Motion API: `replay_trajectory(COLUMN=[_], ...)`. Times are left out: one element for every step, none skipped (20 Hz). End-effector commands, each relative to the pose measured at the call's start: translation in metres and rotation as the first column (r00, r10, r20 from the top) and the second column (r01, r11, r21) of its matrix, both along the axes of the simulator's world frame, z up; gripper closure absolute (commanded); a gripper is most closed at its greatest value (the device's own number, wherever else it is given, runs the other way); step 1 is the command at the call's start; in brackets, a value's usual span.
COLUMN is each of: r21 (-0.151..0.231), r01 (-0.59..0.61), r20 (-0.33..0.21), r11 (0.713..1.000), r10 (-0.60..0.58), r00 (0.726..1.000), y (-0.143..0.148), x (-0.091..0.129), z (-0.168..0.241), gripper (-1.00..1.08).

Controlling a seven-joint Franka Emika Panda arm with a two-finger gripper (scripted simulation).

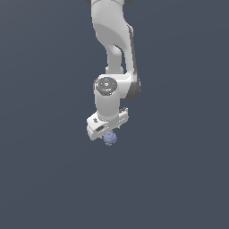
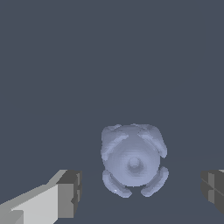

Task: Pick up the object and move it to a goal position.

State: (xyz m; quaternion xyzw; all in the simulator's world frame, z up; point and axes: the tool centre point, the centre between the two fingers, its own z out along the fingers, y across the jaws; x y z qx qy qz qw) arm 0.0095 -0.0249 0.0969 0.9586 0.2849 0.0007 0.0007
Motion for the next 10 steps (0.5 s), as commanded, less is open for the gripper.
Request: replay_trajectory(r21=[0.000,0.000,0.001,0.001,0.001,0.001,0.001,0.001,0.001,0.001], r01=[-0.029,-0.036,-0.042,-0.047,-0.051,-0.053,-0.053,-0.049,-0.049,-0.049], r20=[-0.001,-0.001,-0.001,-0.002,-0.002,-0.002,-0.002,-0.002,-0.002,-0.002], r11=[1.000,0.999,0.999,0.999,0.999,0.999,0.999,0.999,0.999,0.999], r10=[0.029,0.036,0.042,0.047,0.051,0.053,0.053,0.049,0.049,0.049], r00=[1.000,0.999,0.999,0.999,0.999,0.999,0.999,0.999,0.999,0.999], y=[-0.0010,-0.0013,-0.0015,-0.0017,-0.0018,-0.0019,-0.0019,-0.0019,-0.0019,-0.0020], x=[-0.0003,-0.0005,-0.0006,-0.0007,-0.0008,-0.0008,-0.0008,-0.0009,-0.0009,-0.0009], z=[-0.0039,-0.0050,-0.0059,-0.0066,-0.0071,-0.0074,-0.0075,-0.0071,-0.0075,-0.0087], gripper=[-0.92,-0.92,-0.92,-0.92,-0.92,-0.92,-0.92,-0.92,-0.92,-0.92])
